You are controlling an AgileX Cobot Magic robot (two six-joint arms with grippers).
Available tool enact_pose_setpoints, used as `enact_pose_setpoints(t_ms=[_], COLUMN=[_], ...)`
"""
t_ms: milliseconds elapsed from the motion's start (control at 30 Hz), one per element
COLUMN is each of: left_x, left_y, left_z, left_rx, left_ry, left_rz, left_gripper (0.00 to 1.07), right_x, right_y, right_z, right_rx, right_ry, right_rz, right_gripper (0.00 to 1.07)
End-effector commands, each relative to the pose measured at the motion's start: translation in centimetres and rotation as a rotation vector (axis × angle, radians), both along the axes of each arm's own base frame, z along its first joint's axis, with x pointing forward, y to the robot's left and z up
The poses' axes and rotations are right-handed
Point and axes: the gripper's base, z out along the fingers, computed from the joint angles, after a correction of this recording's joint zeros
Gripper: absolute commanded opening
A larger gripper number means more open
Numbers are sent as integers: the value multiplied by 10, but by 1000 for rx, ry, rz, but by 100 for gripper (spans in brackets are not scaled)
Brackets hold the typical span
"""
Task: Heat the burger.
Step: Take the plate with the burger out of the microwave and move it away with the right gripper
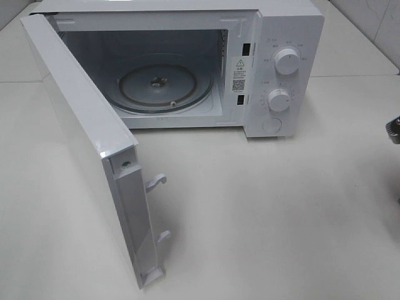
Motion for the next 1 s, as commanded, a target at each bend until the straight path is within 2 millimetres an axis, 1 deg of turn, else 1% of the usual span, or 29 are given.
enact_pose_setpoints(t_ms=[33, 200, 367, 467, 500, 600, 633, 667, 800, 867, 900, 933, 1000], left_x=[-1, -1, -1, -1, -1, -1, -1, -1, -1, -1, -1, -1, -1], left_y=[0, 0, 0, 0, 0, 0, 0, 0, 0, 0, 0, 0, 0], left_z=[0, 0, 0, 0, 0, 0, 0, 0, 0, 0, 0, 0, 0], left_rx=[-10, -10, -10, -10, -10, -10, -10, -10, -10, -10, -10, -10, -10], left_ry=[-2, -2, -2, -2, -2, -2, -2, -2, -2, -2, -2, -2, -2], left_rz=[3, 3, 3, 3, 3, 3, 3, 3, 3, 3, 3, 3, 3], left_gripper=[101, 101, 101, 101, 101, 101, 101, 101, 101, 101, 101, 101, 101], right_x=[6, 7, 9, 9, 9, 9, 10, 10, 10, 10, 10, 9, 9], right_y=[-10, -17, -15, -15, -15, -15, -14, -13, -12, -12, -12, -11, -11], right_z=[-8, -13, -16, -22, -28, -30, -36, -41, -47, -52, -52, -54, -54], right_rx=[-20, -11, 12, 9, 9, 13, 25, 36, 55, 64, 64, 72, 74], right_ry=[-21, -33, -36, -6, 16, 26, 44, 53, 61, 78, 78, 86, 85], right_rz=[-91, -150, -135, -135, -137, -135, -135, -142, -162, -179, -179, -186, -185], right_gripper=[5, 5, 5, 6, 6, 6, 6, 7, 9, 12, 12, 15, 16])
